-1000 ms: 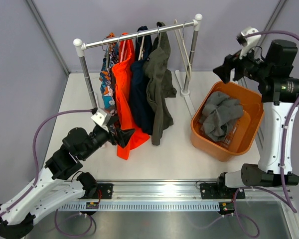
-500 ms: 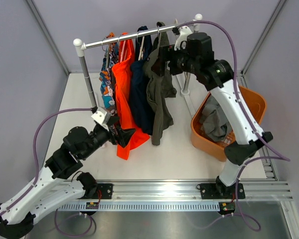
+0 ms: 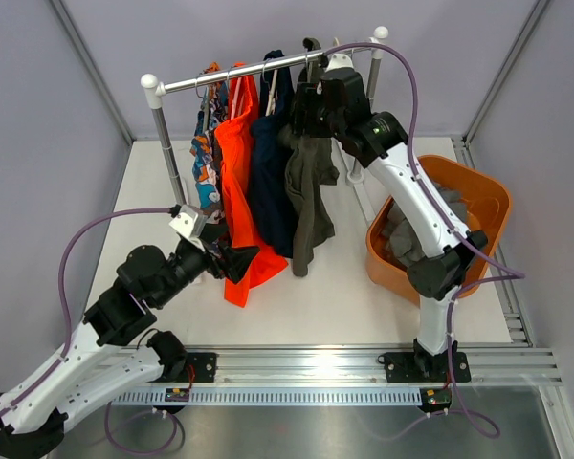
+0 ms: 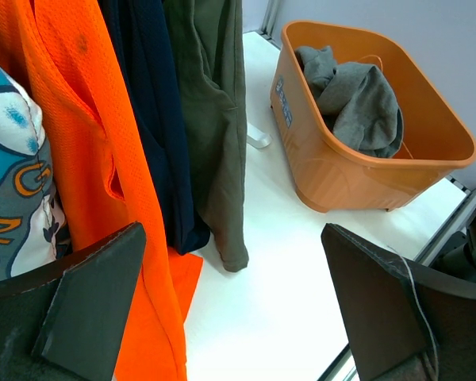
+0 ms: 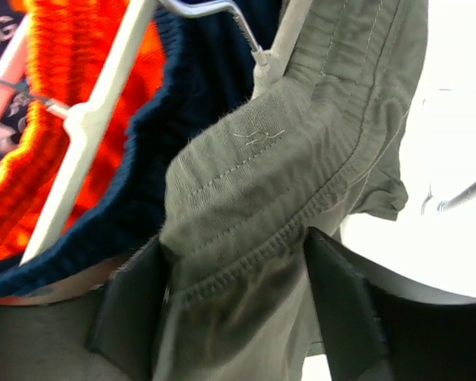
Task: Remove the shorts from the hanger
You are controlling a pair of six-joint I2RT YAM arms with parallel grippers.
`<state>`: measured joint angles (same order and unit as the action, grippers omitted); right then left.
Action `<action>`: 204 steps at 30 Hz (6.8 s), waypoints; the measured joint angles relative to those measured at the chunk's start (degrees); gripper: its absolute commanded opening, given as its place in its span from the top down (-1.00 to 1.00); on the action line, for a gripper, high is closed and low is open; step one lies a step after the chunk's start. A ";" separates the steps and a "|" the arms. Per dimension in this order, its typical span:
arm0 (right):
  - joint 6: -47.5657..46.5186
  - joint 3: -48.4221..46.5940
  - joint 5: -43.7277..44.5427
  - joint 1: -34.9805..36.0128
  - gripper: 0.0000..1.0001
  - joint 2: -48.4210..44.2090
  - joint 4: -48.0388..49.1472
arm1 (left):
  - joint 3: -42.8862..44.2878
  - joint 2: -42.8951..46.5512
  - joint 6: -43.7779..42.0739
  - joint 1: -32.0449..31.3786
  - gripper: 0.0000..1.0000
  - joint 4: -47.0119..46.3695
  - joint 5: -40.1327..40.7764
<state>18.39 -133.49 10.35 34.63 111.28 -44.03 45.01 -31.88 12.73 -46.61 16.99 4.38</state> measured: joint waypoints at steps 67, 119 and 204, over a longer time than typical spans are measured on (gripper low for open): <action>-15.15 68.13 -29.35 -6.56 1.00 -57.66 -2.40 | 22.23 -41.57 11.85 -10.21 -0.70 -6.05 15.65; -26.56 64.87 -36.30 -6.69 1.00 -70.27 -6.23 | 8.11 -23.26 10.82 0.57 -0.74 -5.57 10.40; -61.94 58.90 -56.68 -7.21 1.00 -45.86 -20.92 | 21.09 1.36 -41.20 0.66 1.00 40.89 -26.34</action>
<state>-43.55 -74.59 -46.33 27.42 65.43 -64.95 66.11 -30.52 -28.47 -45.95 57.89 -21.96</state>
